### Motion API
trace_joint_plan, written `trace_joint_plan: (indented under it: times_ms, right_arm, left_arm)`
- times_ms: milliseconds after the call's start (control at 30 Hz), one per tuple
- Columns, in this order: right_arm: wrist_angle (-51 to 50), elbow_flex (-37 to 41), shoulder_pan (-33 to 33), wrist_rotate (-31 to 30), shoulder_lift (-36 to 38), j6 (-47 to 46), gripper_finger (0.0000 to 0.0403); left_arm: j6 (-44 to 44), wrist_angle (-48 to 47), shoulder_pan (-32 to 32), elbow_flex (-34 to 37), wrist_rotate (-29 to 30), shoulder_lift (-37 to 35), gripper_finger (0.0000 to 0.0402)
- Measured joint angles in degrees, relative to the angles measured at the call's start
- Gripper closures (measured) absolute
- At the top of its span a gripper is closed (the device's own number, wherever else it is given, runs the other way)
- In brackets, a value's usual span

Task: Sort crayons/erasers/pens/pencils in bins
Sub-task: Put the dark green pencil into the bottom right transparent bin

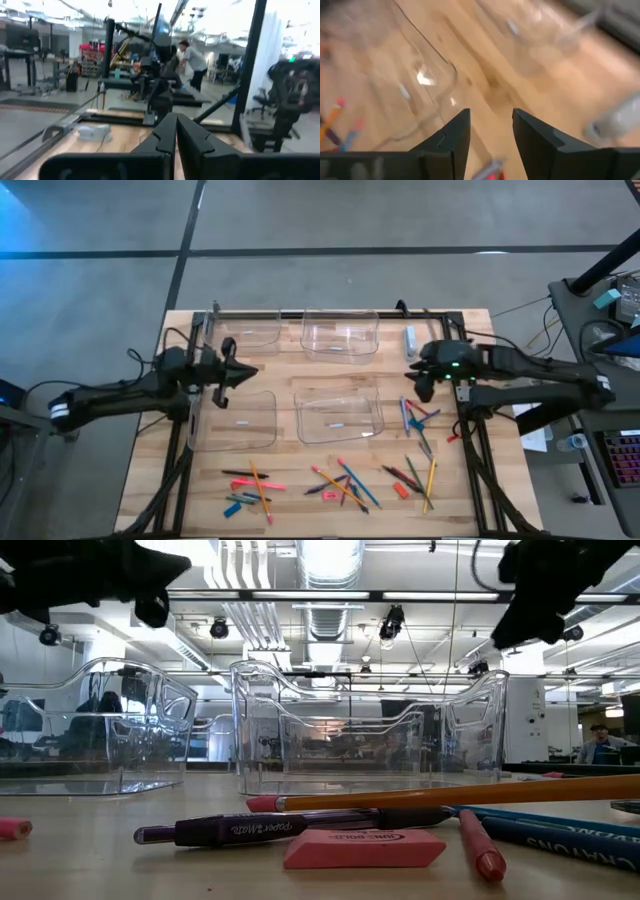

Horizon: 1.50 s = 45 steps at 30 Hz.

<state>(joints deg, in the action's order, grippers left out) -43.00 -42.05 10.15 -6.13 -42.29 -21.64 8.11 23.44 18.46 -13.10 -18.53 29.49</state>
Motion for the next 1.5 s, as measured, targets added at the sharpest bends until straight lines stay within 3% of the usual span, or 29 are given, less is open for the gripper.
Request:
trace_joint_plan:
  times_ms: [300,633,933,1500]
  right_arm:
    - [-5.78,-1.02,0.0,0.55,-7.12,-8.08,0.0255]
    - [-7.01,-0.89,-0.02,0.63,-11.41,-11.77,0.0224]
    - [-7.35,-0.85,-0.04,1.96,-13.79,-12.42,0.022]
    - [-7.31,-0.85,-4.9,3.08,-14.09,-17.94,0.0221]
  left_arm:
    - [-1.47,-0.12,0.02,0.0,3.2,5.98,0.0402]
    - [1.18,0.67,-0.04,0.0,0.01,8.15,0.0402]
    - [1.95,0.55,-0.02,0.01,-1.22,4.54,0.0402]
    - [-8.06,0.02,0.01,0.07,-2.58,-6.24,0.0402]
